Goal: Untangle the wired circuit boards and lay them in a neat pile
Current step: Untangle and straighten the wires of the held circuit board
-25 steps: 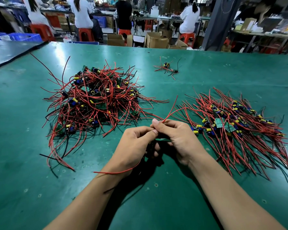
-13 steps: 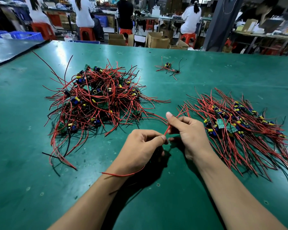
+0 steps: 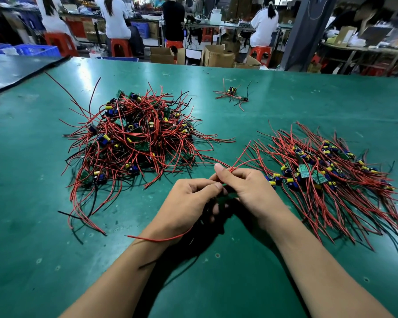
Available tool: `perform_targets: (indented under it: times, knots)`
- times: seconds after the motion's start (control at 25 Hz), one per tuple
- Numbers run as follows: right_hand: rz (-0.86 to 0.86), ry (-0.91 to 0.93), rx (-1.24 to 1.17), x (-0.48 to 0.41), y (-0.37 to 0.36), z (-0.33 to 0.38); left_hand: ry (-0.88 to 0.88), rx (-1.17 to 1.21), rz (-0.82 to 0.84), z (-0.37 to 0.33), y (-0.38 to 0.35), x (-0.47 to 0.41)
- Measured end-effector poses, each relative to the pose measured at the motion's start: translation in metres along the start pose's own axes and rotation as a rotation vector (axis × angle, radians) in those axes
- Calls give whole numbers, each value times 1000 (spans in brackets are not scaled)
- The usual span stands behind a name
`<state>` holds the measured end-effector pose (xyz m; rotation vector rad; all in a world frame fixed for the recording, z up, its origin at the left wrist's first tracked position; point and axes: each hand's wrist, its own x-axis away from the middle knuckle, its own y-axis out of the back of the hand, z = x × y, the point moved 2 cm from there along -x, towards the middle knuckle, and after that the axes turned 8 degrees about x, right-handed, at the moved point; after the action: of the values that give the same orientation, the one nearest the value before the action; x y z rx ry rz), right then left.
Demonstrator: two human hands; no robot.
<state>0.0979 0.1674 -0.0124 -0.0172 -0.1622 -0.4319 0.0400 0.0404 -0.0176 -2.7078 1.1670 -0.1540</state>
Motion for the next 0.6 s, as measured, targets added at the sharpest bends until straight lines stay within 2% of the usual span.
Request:
perform_targets:
  times: [0.12,0.24,0.36,0.52,0.6]
  knots:
    - [-233,70,103,-5,13,4,30,-18,36,1,0,0]
    - [-323,91,164,-7,23,5,49,-10,56,1,-1,0]
    - [-233,39,69,-7,19,3,74,58,28,-1,1,0]
    - [79,46,-106,-5,22,8,76,119,-20,-1,3,-2]
    - [82,71,-78,-4,24,8,82,135,-46,0,4,-3]
